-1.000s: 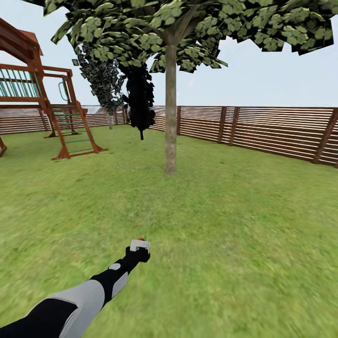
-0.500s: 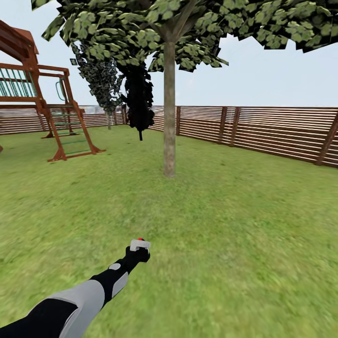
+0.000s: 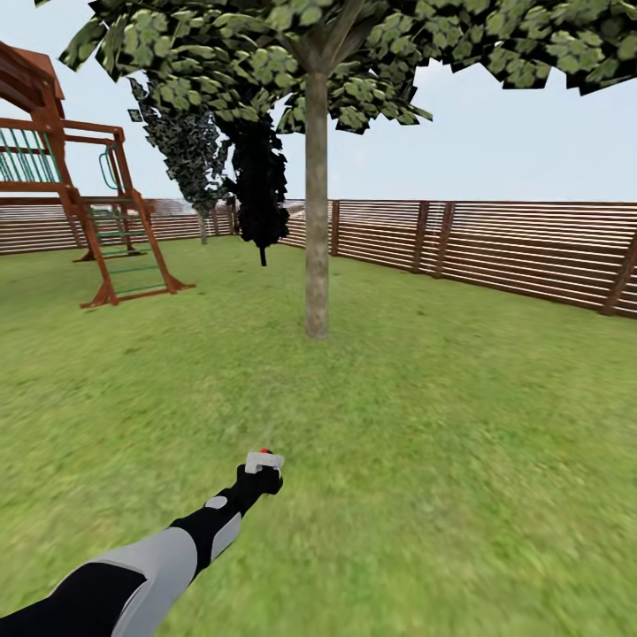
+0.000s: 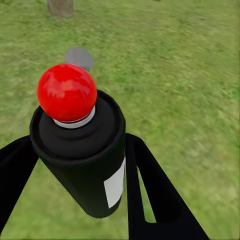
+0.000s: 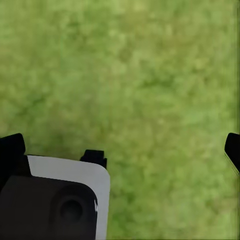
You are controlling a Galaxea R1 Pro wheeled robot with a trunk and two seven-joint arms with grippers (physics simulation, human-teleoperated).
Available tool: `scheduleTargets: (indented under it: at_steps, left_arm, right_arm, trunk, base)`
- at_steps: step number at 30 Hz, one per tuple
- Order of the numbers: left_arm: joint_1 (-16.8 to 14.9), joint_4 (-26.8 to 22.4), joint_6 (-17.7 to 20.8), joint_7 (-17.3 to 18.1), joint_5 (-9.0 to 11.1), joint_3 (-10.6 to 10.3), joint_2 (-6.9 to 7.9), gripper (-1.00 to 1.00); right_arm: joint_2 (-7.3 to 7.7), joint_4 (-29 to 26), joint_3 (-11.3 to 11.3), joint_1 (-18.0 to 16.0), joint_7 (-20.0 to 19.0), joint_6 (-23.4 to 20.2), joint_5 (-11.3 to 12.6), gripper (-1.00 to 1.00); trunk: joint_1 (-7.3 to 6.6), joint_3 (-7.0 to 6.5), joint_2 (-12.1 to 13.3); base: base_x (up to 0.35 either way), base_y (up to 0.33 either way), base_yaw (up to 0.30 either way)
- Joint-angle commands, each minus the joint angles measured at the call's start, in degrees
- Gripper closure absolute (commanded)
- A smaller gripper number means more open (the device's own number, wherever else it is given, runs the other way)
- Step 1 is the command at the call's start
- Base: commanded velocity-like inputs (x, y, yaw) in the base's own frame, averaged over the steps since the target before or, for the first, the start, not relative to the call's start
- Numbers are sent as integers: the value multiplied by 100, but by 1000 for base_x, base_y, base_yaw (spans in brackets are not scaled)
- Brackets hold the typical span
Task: In the garden, pick up the pesticide atomizer on the floor and spray pesticide onto both trees until each tree trunk is fully covered.
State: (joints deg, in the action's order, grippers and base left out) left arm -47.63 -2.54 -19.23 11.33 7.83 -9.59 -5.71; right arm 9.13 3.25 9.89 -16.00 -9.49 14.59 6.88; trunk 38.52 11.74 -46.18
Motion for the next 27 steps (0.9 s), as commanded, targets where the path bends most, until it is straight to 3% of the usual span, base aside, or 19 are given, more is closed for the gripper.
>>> scheduleTargets:
  at_steps: [1, 9, 23, 27]
  left_arm:
    - [0, -1, -2, -25, -8, 1, 0, 100]
    - [0, -8, -3, -25, -1, 1, 0, 100]
    - [0, -8, -4, -25, 4, -6, -2, 100]
    - [0, -2, -5, -18, 7, -18, -62, 100]
  right_arm:
    - [1, 0, 0, 0, 0, 0, 1, -100]
    - [-69, 0, -3, 0, -2, -8, 13, -100]
    - [-39, 0, -4, 0, 0, -3, -4, -100]
    - [-34, -4, -4, 0, 0, 0, -3, -100]
  trunk:
    - [0, 0, 0]
    - [0, 0, 0]
    - [0, 0, 0]
    - [0, 0, 0]
  base:
    - [350, -52, 0]
    - [350, -10, 0]
    - [350, 0, 0]
    - [350, 0, 0]
